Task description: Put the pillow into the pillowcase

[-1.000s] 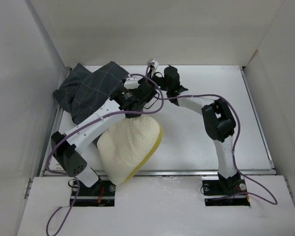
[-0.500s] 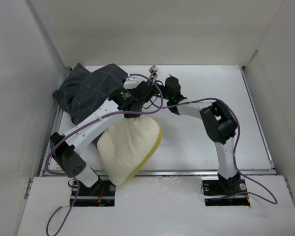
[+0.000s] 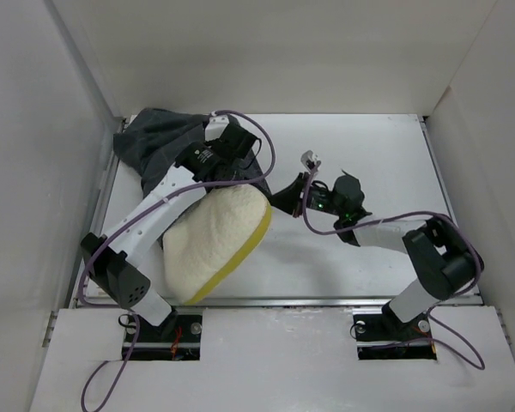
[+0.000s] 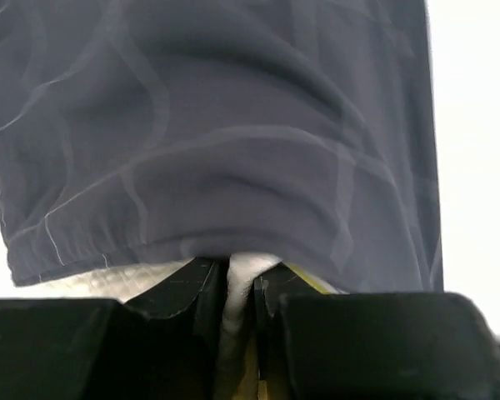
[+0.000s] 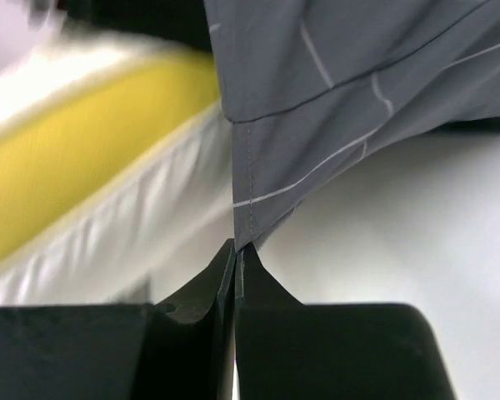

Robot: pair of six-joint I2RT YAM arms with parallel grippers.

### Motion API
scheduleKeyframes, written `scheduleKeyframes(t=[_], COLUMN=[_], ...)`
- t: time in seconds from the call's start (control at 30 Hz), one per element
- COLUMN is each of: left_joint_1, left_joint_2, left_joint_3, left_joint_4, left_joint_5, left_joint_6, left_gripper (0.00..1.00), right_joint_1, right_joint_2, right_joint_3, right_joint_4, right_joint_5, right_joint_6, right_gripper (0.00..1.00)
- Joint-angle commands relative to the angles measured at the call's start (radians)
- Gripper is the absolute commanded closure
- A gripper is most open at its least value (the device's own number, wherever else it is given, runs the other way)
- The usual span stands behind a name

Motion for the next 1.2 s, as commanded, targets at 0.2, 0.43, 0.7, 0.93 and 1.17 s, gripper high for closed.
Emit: scheduleKeyframes(t=[0.2, 0.43, 0.7, 0.93, 1.17], left_joint_1=[0.099, 0.060, -0.077, -0.106, -0.117], left_joint_2=[0.052, 0.116, -0.075, -0.247, -0.133], left_joint_3=[0.017, -0.091, -0.193, -0.471, -0.542], left_joint_4=[0.225, 0.356, 0.241, 0.241, 0.337], left_joint_5=[-0.049, 0.233, 0.200, 0.269, 0.325], left_joint_6=[0.066, 0.126, 0.103, 0.065, 0.083], left_gripper=[1.00, 0.33, 0.00, 0.00, 0.00], right_joint_1=[0.007, -0.050, -0.059, -0.050, -0.039], right_joint_2=[-0.422, -0.499, -0.451, -0.368, -0.079], right_joint_3=[-0.144, -0.055, -0.032, 0.108, 0.336], right_joint_4=[-0.399, -0.700, -0.917, -0.989, -1.015], right_joint_5=[0.099, 0.231, 0.323, 0.483, 0.457], right_joint_6=[-0.088, -0.175, -0.298, -0.416, -0.514], right_gripper=[1.00, 1.00, 0.30, 0.22, 0.20])
